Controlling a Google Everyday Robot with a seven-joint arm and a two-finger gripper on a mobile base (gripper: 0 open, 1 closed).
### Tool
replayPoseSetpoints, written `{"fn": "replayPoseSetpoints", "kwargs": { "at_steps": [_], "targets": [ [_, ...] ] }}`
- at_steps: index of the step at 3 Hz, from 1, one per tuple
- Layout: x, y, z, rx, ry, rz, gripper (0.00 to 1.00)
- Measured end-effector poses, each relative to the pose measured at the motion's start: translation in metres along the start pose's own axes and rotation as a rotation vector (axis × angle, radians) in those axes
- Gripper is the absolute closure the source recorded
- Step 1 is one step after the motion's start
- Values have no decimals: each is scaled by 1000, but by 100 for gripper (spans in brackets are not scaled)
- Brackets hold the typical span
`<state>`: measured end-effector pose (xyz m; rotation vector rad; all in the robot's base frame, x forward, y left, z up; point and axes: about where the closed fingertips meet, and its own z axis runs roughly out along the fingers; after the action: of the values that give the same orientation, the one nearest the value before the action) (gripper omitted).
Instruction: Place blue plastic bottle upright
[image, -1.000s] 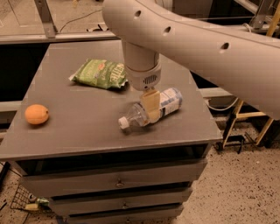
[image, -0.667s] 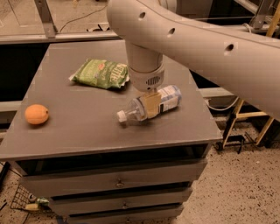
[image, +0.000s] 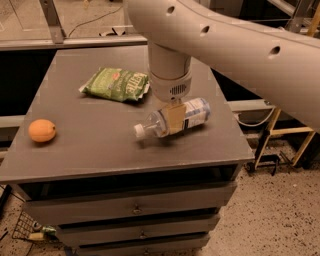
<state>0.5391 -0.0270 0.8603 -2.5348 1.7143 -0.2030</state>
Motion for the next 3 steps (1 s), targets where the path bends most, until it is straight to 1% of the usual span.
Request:
{"fn": "replayPoseSetpoints", "kwargs": {
  "at_steps": [1, 2, 3],
  "targets": [
    [3, -3, -27, 41, -48, 3, 100],
    [13, -11, -62, 78, -137, 24, 100],
    [33, -15, -82, 76, -264, 66, 100]
  ]
}}
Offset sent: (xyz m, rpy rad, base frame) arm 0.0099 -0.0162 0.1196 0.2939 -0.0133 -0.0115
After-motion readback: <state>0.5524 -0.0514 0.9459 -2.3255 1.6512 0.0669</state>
